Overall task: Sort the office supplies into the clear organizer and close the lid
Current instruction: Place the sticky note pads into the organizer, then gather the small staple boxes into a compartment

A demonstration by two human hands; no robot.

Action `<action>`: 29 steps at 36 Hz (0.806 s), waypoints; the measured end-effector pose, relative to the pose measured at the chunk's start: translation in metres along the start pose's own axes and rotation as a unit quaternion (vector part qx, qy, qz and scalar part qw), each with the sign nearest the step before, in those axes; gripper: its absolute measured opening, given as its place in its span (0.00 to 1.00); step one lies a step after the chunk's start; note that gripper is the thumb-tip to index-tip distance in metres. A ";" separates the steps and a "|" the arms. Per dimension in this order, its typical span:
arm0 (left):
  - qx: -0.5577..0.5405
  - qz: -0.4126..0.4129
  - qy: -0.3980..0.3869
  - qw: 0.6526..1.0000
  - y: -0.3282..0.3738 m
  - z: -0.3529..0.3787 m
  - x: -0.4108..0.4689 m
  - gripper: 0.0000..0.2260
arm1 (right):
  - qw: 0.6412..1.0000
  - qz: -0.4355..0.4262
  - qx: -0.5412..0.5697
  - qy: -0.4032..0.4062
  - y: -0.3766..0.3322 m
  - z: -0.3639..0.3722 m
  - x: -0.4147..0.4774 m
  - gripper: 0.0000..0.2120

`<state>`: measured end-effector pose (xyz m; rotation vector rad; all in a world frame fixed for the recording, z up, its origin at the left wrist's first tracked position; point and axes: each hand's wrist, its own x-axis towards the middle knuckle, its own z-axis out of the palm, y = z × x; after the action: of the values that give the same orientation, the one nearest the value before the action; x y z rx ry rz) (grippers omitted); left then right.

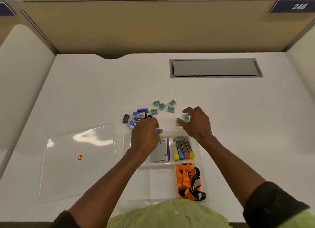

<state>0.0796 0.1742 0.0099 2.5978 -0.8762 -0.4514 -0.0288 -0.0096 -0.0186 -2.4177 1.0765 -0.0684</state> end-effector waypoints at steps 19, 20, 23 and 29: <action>0.196 0.281 -0.142 0.929 0.041 0.047 0.142 0.29 | 0.992 -0.049 -0.100 -0.066 0.012 0.021 0.037 0.21; 0.196 0.287 -0.139 0.927 0.041 0.048 0.142 0.27 | 0.992 -0.045 -0.099 -0.061 0.014 0.020 0.038 0.21; 0.185 0.296 -0.122 0.929 0.039 0.052 0.144 0.21 | 0.993 -0.033 -0.094 -0.056 0.021 0.016 0.039 0.22; 0.165 0.318 -0.107 0.927 0.040 0.055 0.145 0.15 | 0.994 -0.027 -0.094 -0.054 0.033 0.005 0.039 0.23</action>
<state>0.1470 0.0407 -0.0476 2.3584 -1.9258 -0.4253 -0.0235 -0.0539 -0.0437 -2.5841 1.0096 0.1502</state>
